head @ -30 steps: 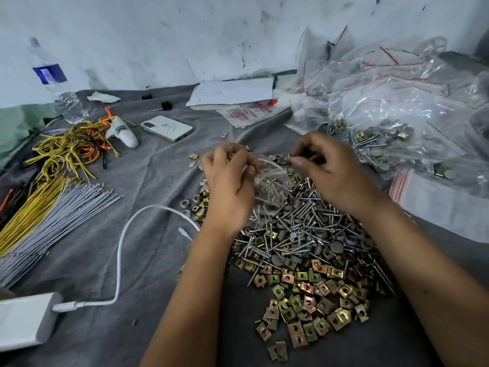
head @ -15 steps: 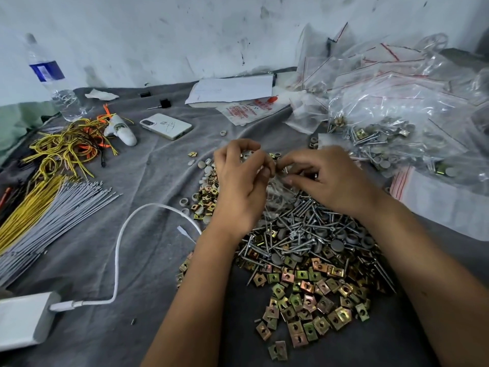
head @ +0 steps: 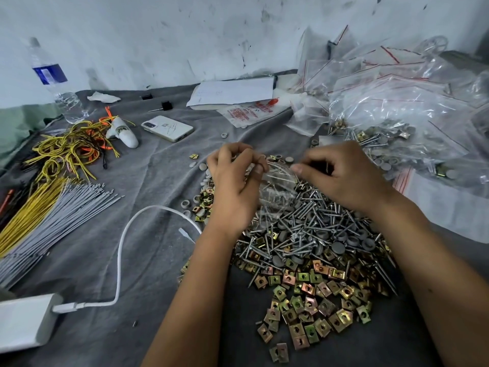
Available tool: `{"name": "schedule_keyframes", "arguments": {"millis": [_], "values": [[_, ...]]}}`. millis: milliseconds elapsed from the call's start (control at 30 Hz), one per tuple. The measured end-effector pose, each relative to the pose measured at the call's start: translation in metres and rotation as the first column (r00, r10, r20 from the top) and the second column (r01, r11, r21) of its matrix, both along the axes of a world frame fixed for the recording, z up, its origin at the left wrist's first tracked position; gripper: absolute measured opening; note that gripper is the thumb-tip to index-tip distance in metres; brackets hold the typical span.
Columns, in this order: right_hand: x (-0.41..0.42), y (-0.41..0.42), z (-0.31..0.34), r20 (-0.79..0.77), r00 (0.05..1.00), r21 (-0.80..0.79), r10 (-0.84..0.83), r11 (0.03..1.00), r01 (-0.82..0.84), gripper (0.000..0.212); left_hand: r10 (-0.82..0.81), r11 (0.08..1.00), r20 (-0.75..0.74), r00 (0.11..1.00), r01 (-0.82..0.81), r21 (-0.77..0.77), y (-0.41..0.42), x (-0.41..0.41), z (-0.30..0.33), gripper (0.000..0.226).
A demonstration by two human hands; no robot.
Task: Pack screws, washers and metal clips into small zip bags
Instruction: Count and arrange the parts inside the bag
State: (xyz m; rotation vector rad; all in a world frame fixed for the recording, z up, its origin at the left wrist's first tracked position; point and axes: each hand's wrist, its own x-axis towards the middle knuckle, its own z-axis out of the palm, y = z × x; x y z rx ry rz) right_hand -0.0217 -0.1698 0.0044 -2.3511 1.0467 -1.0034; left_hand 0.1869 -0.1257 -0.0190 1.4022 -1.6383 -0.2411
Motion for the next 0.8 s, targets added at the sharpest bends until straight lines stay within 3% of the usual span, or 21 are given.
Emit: {"name": "schedule_keyframes", "arguments": {"millis": [133,367,467,567,700,800], "values": [[-0.003,-0.003,-0.001,-0.311,0.945,0.180,0.100,0.983,-0.045,0.033,0.025,0.999,-0.061,0.998,-0.023,0.026,-0.002,0.002,0.003,0.018],[-0.004,-0.005,-0.002,-0.329,0.936,0.232,0.123,0.972,-0.046,0.021,0.066,0.998,-0.266,0.962,-0.057,0.040,-0.006,0.007,0.003,0.017],[-0.003,-0.005,-0.003,-0.253,0.964,0.196,0.087,0.980,-0.037,0.020,0.068,0.998,-0.405,0.912,-0.064,0.022,-0.007,0.010,0.002,0.018],[-0.002,-0.005,-0.004,-0.054,0.998,0.126,0.018,0.992,-0.011,0.018,0.059,0.998,-0.477,0.877,-0.065,0.003,-0.005,0.011,0.005,0.022],[0.006,-0.001,0.001,0.267,0.964,0.054,0.005,0.998,-0.020,0.012,0.054,0.997,-0.321,0.945,-0.035,0.065,-0.005,0.009,0.006,0.017],[0.012,0.006,0.003,0.307,0.944,0.027,0.121,0.990,-0.135,0.012,0.035,0.995,-0.116,0.993,-0.024,0.096,-0.003,0.004,0.006,0.012]]}}
